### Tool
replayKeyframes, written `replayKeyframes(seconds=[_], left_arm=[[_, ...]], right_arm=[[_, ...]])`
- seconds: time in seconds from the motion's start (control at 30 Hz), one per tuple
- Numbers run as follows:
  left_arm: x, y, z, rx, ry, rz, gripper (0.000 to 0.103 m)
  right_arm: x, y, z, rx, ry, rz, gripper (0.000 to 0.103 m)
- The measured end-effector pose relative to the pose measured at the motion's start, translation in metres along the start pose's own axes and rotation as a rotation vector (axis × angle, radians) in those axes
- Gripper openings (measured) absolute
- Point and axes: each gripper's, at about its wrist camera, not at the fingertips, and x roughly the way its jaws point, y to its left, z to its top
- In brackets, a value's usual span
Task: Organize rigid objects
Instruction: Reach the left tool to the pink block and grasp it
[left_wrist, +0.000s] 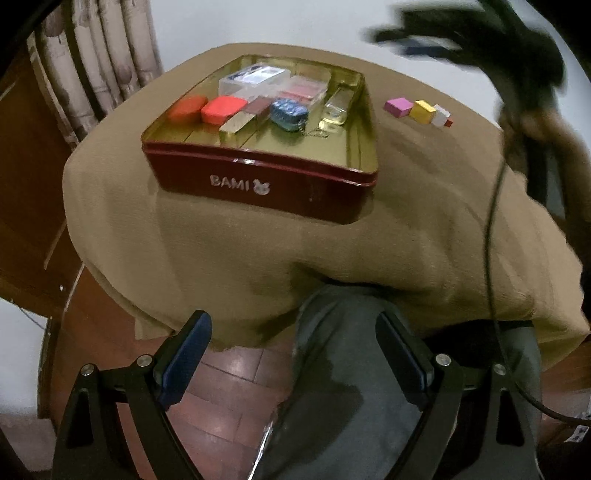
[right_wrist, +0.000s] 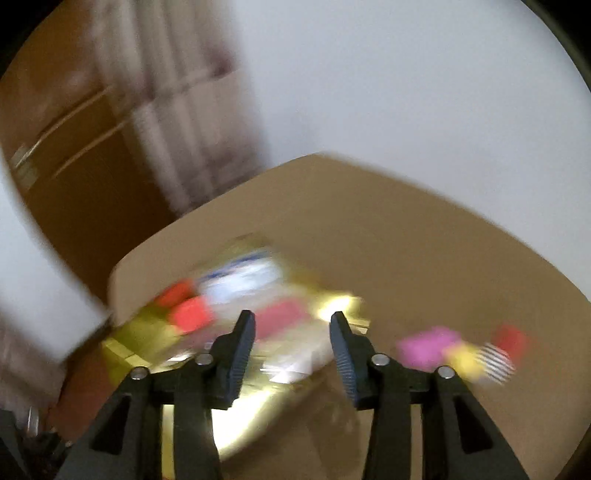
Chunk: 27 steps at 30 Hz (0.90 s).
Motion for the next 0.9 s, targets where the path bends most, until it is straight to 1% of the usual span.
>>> replayKeyframes(seconds=[0.03,0.07,0.13,0.17,0.23,0.27,0.37,0.43,0.47,0.5,0.53,0.57,0.67,0.73,0.77,0.8,0.9], left_arm=[[-0.002,-0.003,0.000,0.010,-0.007,0.000,0.088],[-0.004,-0.006,-0.002,0.025,-0.014,-0.003,0.088],[-0.008,-0.018,-0.003,0.062,-0.028,-0.019,0.088],[-0.011,-0.024,-0.002,0.083,-0.036,-0.029,0.088],[-0.016,-0.038,0.002,0.135,-0.054,-0.060,0.088],[-0.020,-0.045,0.005,0.162,-0.064,-0.075,0.088],[-0.028,-0.065,0.028,0.244,-0.093,-0.137,0.088],[-0.031,-0.078,0.056,0.299,-0.109,-0.160,0.088],[-0.032,-0.085,0.075,0.332,-0.121,-0.178,0.088],[-0.033,-0.090,0.088,0.356,-0.131,-0.189,0.088],[-0.032,-0.095,0.106,0.386,-0.143,-0.197,0.088],[-0.029,-0.101,0.123,0.419,-0.151,-0.201,0.088],[-0.009,-0.121,0.172,0.530,-0.164,-0.189,0.088],[0.014,-0.135,0.202,0.608,-0.122,-0.195,0.088],[0.023,-0.139,0.212,0.622,-0.106,-0.190,0.088],[0.036,-0.144,0.225,0.638,-0.083,-0.187,0.088],[0.069,-0.156,0.248,0.690,-0.009,-0.204,0.088]], right_arm=[[-0.011,-0.020,-0.010,0.043,-0.027,-0.061,0.053],[-0.024,-0.048,-0.025,0.080,-0.048,-0.159,0.056],[-0.036,-0.092,-0.052,0.113,-0.032,-0.319,0.057],[-0.038,-0.107,-0.063,0.127,-0.013,-0.367,0.057],[-0.046,-0.153,-0.095,0.161,0.040,-0.480,0.057],[-0.049,-0.167,-0.108,0.170,0.062,-0.529,0.057],[-0.057,-0.204,-0.138,0.204,0.099,-0.606,0.057],[-0.060,-0.215,-0.152,0.236,0.104,-0.610,0.057],[-0.060,-0.220,-0.159,0.257,0.107,-0.604,0.057],[-0.064,-0.225,-0.163,0.292,0.097,-0.574,0.057],[-0.068,-0.226,-0.164,0.306,0.075,-0.563,0.057],[-0.072,-0.227,-0.165,0.320,0.054,-0.554,0.058],[-0.074,-0.231,-0.167,0.343,0.053,-0.527,0.058],[-0.078,-0.233,-0.169,0.362,0.037,-0.509,0.058],[-0.080,-0.235,-0.170,0.373,0.023,-0.491,0.059],[-0.082,-0.236,-0.172,0.385,0.014,-0.476,0.062],[-0.087,-0.247,-0.170,0.408,-0.002,-0.444,0.063]])
